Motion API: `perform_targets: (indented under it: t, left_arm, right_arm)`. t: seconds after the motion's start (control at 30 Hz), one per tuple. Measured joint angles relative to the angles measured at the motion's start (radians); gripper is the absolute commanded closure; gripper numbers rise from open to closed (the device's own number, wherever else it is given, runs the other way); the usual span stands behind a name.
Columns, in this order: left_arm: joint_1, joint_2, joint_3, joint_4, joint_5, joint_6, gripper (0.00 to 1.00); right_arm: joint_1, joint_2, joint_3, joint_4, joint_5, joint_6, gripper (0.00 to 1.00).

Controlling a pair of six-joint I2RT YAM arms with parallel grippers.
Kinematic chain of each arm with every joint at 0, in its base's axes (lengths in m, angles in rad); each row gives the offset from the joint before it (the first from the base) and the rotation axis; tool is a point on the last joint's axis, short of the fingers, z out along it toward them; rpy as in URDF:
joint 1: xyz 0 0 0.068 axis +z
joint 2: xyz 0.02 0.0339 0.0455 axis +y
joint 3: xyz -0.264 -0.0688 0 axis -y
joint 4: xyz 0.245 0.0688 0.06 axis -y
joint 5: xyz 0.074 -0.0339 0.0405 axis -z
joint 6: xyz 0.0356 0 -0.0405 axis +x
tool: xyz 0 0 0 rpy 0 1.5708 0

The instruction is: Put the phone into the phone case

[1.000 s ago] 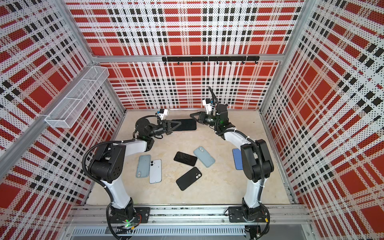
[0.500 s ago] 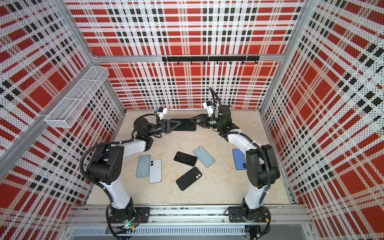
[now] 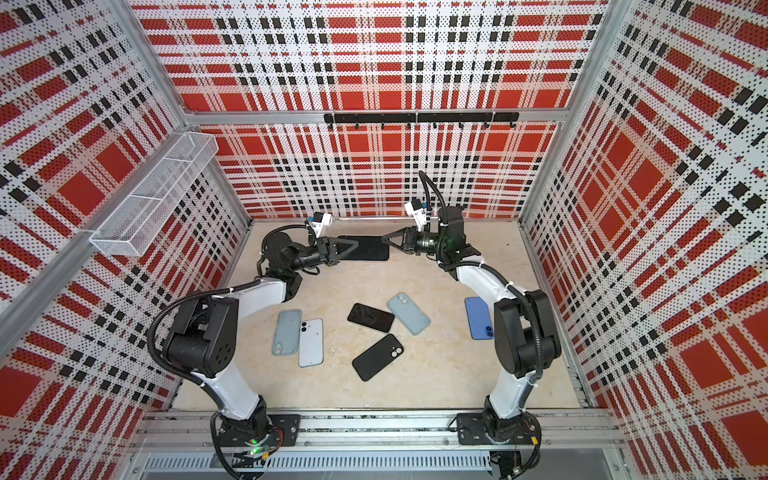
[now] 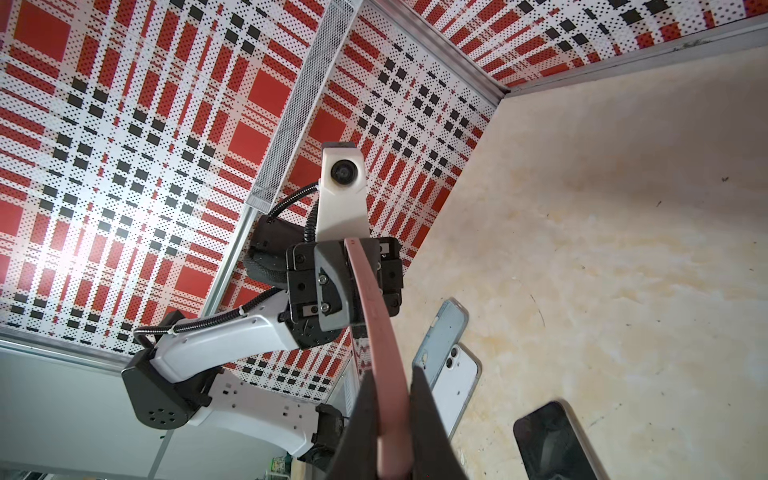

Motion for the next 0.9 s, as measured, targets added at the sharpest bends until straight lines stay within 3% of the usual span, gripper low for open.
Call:
perform_targets:
  t: [0.1, 0.27, 0.57, 0.8, 0.9]
  left_arm:
    - [0.0, -0.002, 0.008, -0.02, 0.001, 0.009, 0.92]
    - [0.0, -0.002, 0.019, -0.061, -0.015, 0.04, 0.9]
    - [-0.002, -0.009, 0.019, -0.088, -0.053, 0.042, 0.87]
    - [-0.004, -0.01, 0.02, -0.088, -0.057, 0.017, 0.83]
    - [-0.003, -0.011, 0.02, -0.086, -0.06, 0.012, 0.7]
  right_arm:
    - [0.0, 0.0, 0.011, -0.027, 0.005, -0.02, 0.77]
    - [0.001, 0.0, 0.012, -0.056, 0.029, -0.023, 0.67]
    - [0.011, -0.001, -0.106, 0.123, -0.003, 0.102, 0.73]
    - [0.021, -0.001, -0.114, 0.169, -0.005, 0.121, 0.9]
    - [0.021, -0.001, -0.113, 0.198, -0.01, 0.135, 0.96]
